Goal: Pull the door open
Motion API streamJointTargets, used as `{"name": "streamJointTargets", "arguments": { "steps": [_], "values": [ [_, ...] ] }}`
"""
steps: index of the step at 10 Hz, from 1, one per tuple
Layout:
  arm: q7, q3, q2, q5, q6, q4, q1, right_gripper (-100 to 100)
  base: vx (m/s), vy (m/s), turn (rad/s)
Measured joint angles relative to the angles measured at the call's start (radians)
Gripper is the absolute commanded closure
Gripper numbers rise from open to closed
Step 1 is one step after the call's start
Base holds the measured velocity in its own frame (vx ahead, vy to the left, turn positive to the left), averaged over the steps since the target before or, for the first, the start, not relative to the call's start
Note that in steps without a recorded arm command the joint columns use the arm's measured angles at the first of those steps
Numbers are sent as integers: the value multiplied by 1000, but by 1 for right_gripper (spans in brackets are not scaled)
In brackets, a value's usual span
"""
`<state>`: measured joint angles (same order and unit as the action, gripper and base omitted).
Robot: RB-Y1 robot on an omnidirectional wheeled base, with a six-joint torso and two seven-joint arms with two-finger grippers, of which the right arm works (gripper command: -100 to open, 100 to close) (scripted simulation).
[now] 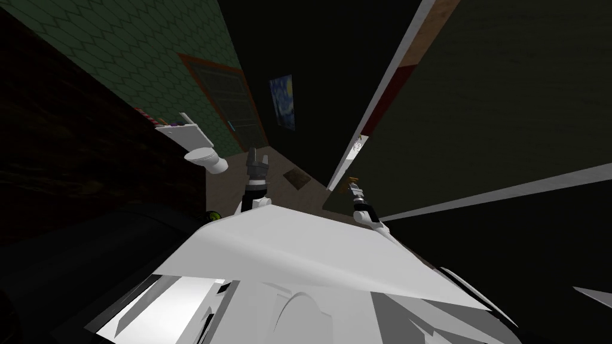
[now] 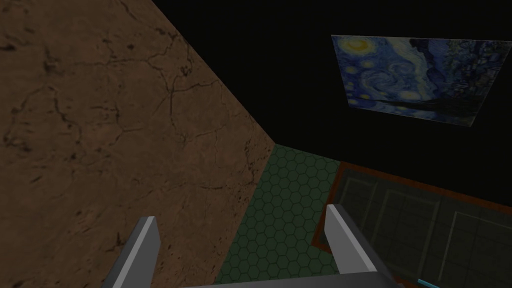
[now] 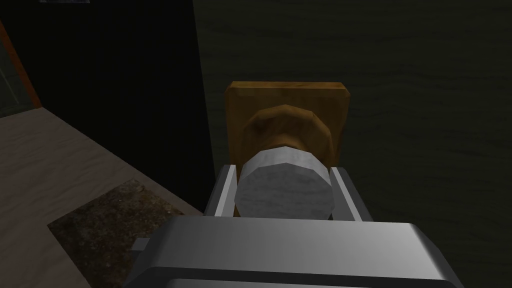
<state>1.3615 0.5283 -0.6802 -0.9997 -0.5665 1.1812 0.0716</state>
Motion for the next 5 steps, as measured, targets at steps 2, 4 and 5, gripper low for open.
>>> {"name": "streamJointTargets", "arguments": {
  "steps": [2, 4, 5],
  "values": [
    [25, 21, -22, 6, -16, 9, -3, 100, -215, -118, 106],
    [37, 38, -30, 9, -19, 14, -6, 100, -111, -42, 74],
    [44, 46, -40, 11, -24, 17, -8, 100, -182, -89, 97]
  ]
}}
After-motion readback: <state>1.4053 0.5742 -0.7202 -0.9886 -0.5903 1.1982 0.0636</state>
